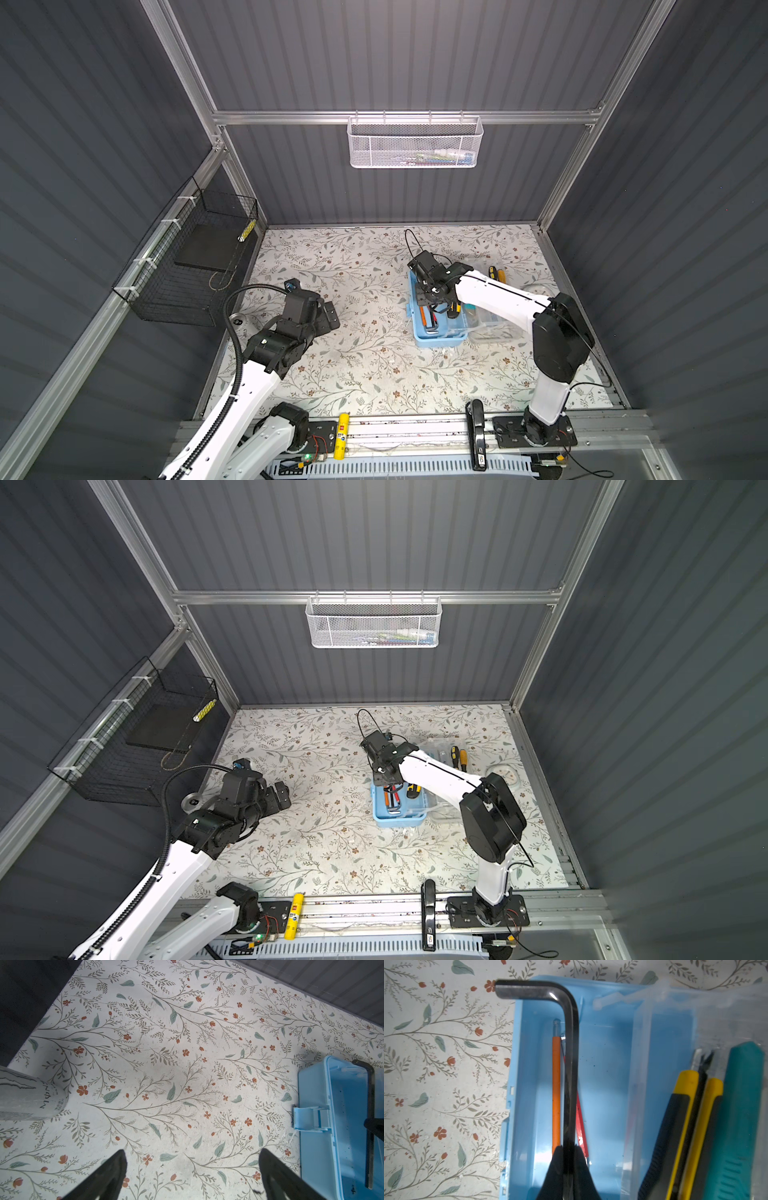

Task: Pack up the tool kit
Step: 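Carry the black hex key over the blue box and lower it in, then open the right gripper to release the black hex key and rise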

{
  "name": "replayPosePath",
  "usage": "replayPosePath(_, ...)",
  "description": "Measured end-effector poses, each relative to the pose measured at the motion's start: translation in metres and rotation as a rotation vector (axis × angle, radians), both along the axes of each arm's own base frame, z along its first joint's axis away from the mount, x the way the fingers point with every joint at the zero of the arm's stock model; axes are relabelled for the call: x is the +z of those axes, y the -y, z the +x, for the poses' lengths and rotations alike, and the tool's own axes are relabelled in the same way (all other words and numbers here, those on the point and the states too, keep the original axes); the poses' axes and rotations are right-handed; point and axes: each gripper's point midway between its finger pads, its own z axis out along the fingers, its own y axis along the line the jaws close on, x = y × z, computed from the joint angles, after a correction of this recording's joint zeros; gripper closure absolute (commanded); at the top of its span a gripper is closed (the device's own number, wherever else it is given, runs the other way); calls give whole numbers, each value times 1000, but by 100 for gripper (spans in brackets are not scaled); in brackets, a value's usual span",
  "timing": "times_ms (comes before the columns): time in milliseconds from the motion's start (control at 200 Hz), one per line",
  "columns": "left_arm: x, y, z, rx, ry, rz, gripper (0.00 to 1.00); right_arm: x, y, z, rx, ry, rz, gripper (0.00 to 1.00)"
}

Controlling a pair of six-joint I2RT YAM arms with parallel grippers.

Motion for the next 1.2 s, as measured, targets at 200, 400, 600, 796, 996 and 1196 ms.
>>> replayPosePath(200,2,-1,0,-8,7,11,1,-11,8,4,-21,-14,-28,100)
replayPosePath(400,2,-1,0,-9,7,12,0,-36,14,3,-29,-54,-92,100)
replayPosePath(600,2,-1,0,-9,7,12,1,-44,18,4,-38,-58,-142,100)
replayPosePath(796,1,-1,0,-14,5,19,0,-41,20,10,-50,-41,-168,100)
replayPosePath(996,1,-1,0,-14,5,19,0,-49,20,16,-57,-46,-200,100)
replayPosePath(1196,1,-1,0,-17,5,21,0,-59,23,16,-61,-68,-225,100)
